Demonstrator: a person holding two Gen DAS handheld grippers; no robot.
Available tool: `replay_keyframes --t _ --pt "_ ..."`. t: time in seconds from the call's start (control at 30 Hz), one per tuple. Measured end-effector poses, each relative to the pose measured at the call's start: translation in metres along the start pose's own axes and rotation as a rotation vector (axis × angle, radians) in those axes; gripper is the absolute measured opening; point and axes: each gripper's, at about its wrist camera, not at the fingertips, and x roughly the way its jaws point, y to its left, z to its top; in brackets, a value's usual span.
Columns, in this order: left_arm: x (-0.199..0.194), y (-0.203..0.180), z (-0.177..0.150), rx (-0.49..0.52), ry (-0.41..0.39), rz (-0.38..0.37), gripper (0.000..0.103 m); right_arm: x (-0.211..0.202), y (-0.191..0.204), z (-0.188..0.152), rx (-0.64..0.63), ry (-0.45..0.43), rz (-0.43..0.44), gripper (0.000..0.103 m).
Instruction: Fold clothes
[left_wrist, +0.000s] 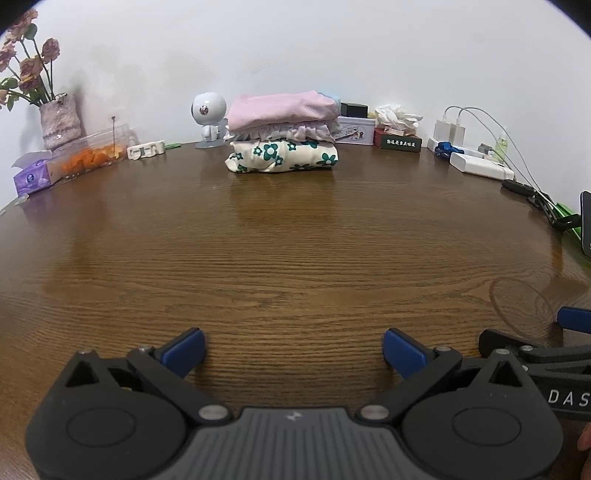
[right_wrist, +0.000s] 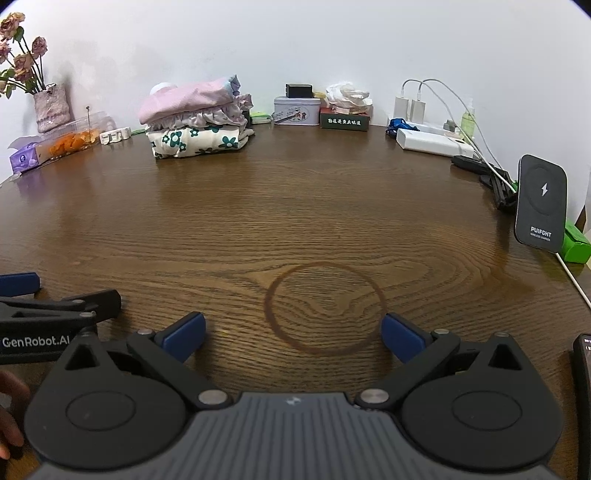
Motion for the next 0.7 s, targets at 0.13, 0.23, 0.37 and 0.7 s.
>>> replay_keyframes --t 0.13,0.23,0.37,0.7 --pt "-0.0005 -0.0005 -0.0003 -0.001 0.001 -0.004 0.103 -0.0004 0.0 0.0001 0.0 0.0 0.003 0.103" --pt "-0.0004 0.0002 -0.0003 0.002 0.001 -0.011 0.103 -0.0007 -0.0004 0.0002 0.0 -0.001 0.005 0.103" --pt "-0.0002 -0.0003 0.0001 0.005 0.002 -0.011 0.103 -0.0007 -0.0007 0.0003 0.0 0.0 0.005 0.103" --pt "0.0004 -0.0007 0.0007 0.007 0.002 -0.01 0.103 -0.0001 0.0005 0.0008 0.0 0.002 0.004 0.103"
